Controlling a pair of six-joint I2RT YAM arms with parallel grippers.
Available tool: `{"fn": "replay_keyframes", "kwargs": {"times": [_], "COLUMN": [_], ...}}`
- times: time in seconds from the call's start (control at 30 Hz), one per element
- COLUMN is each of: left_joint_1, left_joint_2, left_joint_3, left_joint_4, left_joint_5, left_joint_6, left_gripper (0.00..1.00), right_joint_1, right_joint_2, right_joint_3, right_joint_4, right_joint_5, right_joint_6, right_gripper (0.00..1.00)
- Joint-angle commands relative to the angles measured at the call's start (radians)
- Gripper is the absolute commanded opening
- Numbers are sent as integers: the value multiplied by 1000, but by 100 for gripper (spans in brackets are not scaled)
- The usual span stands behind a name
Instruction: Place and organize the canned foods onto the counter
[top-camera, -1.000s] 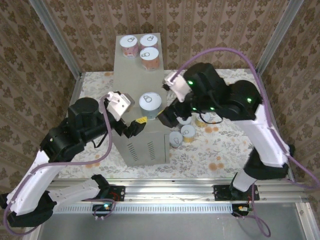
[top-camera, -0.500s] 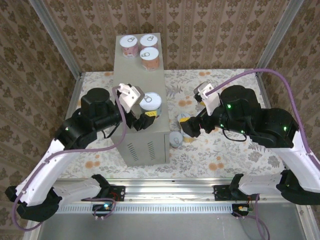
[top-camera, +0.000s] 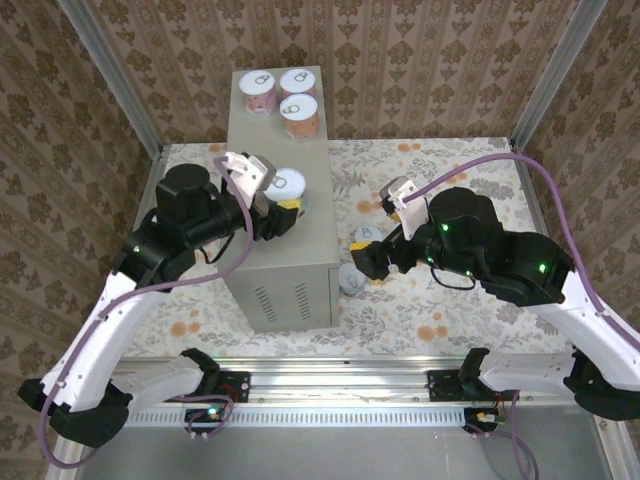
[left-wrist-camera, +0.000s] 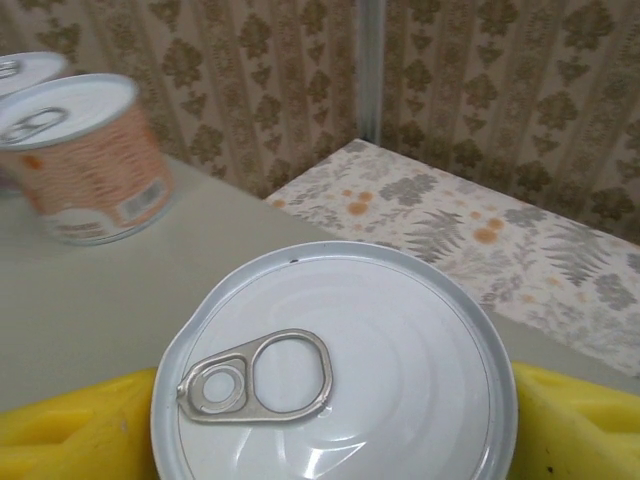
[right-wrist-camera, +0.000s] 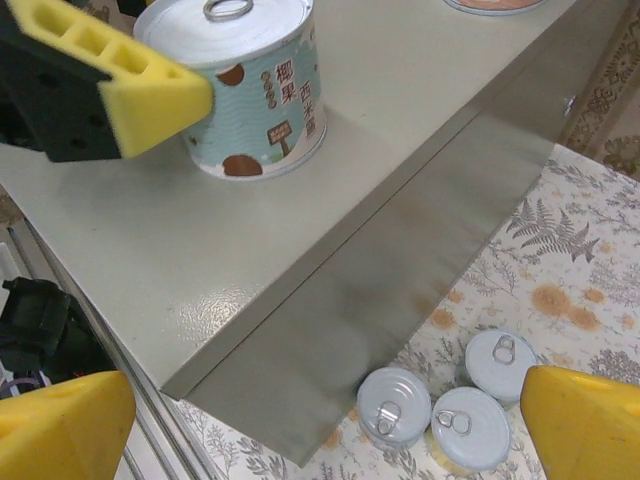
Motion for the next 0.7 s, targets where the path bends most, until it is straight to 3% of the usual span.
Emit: {"fn": "replay_keyframes", "kwargs": {"times": [0.0,0.23,0.47,0.67], "left_joint_1": [70,210,223,223], "left_joint_2": [19,99,92,61], "left_joint_3": [21,86,58,-2], "left_joint_4": [38,53,64,78], "left_joint_5": [27,87,84,71], "left_joint_6": [6,8,-10,-33], "left_gripper": [80,79,89,91], "right_joint_1": [-3,-4,-4,-6], "right_joint_2": [-12,5,-8,-16], "right_joint_3": [-29,-55,-85,-91], "right_joint_4": [91,136,152,154], "right_joint_5": [-19,-27,-28,-31], "right_joint_6": [16,7,6,-2], "right_gripper": [100,100,100,100]}}
